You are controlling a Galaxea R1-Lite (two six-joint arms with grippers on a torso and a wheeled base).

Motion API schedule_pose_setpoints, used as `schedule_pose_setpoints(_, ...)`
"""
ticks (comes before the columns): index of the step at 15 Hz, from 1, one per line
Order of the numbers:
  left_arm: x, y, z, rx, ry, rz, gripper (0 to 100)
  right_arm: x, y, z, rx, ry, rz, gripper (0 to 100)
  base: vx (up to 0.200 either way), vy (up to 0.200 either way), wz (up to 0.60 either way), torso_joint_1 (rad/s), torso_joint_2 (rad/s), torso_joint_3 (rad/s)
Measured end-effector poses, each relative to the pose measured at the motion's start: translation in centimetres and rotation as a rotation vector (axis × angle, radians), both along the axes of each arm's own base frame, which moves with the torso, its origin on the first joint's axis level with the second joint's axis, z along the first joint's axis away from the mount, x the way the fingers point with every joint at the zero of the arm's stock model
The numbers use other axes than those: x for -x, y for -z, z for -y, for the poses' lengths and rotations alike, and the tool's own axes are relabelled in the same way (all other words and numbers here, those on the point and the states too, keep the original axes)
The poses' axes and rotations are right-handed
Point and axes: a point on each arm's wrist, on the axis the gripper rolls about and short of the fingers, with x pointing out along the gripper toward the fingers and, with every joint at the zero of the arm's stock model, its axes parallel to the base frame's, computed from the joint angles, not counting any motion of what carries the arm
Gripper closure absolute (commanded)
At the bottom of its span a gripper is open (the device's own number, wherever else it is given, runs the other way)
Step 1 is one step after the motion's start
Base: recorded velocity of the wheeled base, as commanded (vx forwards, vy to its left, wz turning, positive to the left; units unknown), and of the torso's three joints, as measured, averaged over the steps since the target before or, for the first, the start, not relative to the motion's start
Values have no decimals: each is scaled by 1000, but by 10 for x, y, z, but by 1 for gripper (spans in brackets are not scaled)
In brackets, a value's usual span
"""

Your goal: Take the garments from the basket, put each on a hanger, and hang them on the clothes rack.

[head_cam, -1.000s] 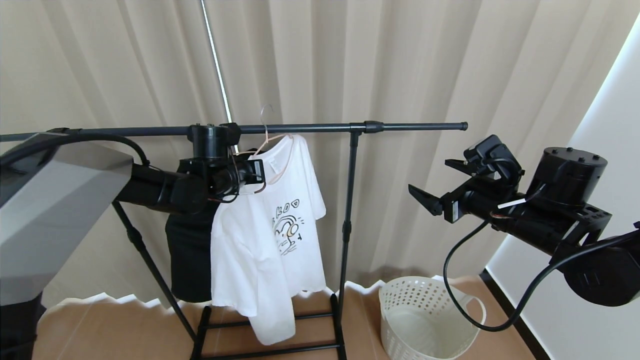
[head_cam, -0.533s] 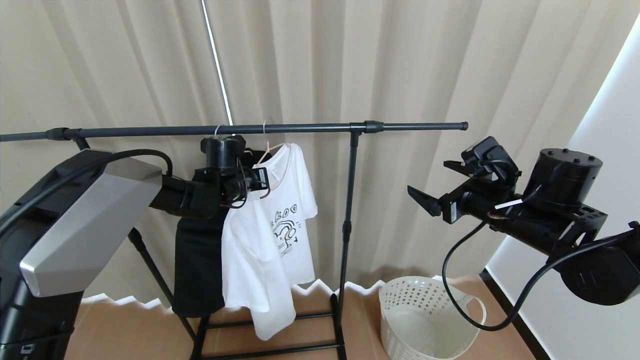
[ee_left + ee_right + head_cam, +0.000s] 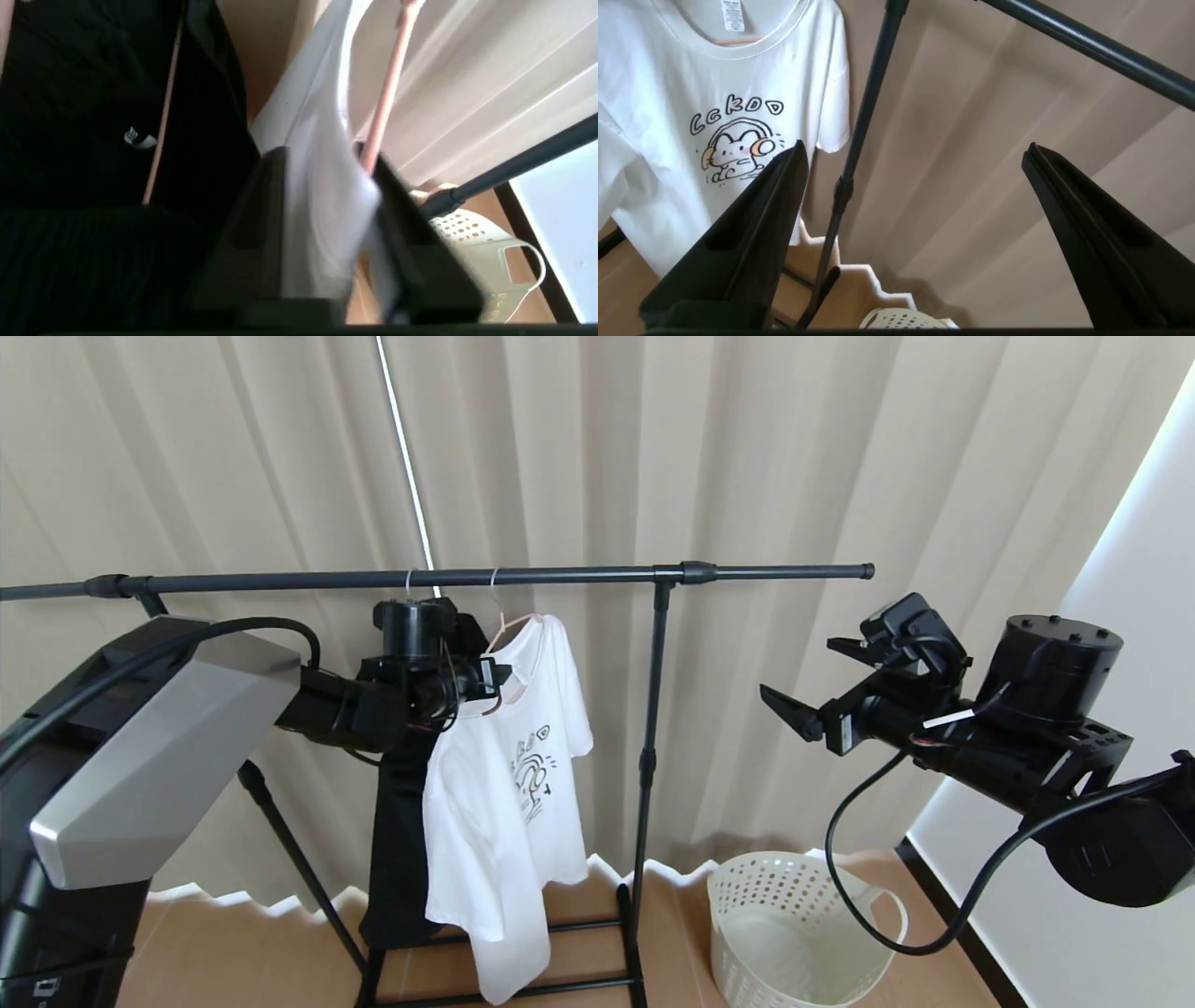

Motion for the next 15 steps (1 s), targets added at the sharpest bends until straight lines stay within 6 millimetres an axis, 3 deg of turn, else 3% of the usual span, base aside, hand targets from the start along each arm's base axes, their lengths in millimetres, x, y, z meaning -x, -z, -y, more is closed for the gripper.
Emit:
schedule_pose_setpoints(3,30,-17,-6,-12,7,-31,0,2,-4,0,-7,-2,8,0,0,0,0,0,0,0)
schedule_pose_setpoints(5,64,-45,-13,-31,18,-27,0,7,-13,1,-73,3,5,0,0,0,0,0,0,0)
schedule_pose_setpoints(8,144,-88,-24,-69,62,15,0,24,-36,7,-184,59,-30,0,0,0,0,0,0,0)
schedule_pose_setpoints(10,212,-101,-33,-94,106,44,0,45,-50,15,-188,107,-124,0,0,0,0,0,0,0)
schedule_pose_setpoints(12,288,-86,-49,-151,165,52,0,82,-62,28,-180,149,-190,0,0,0,0,0,0,0)
schedule_pose_setpoints(13,324,-66,-59,-187,193,34,0,105,-61,35,-178,160,-206,0,0,0,0,0,0,0)
schedule_pose_setpoints(15,386,-19,-80,-242,241,-23,0,153,-27,48,-148,185,-302,0,0,0,0,0,0,0)
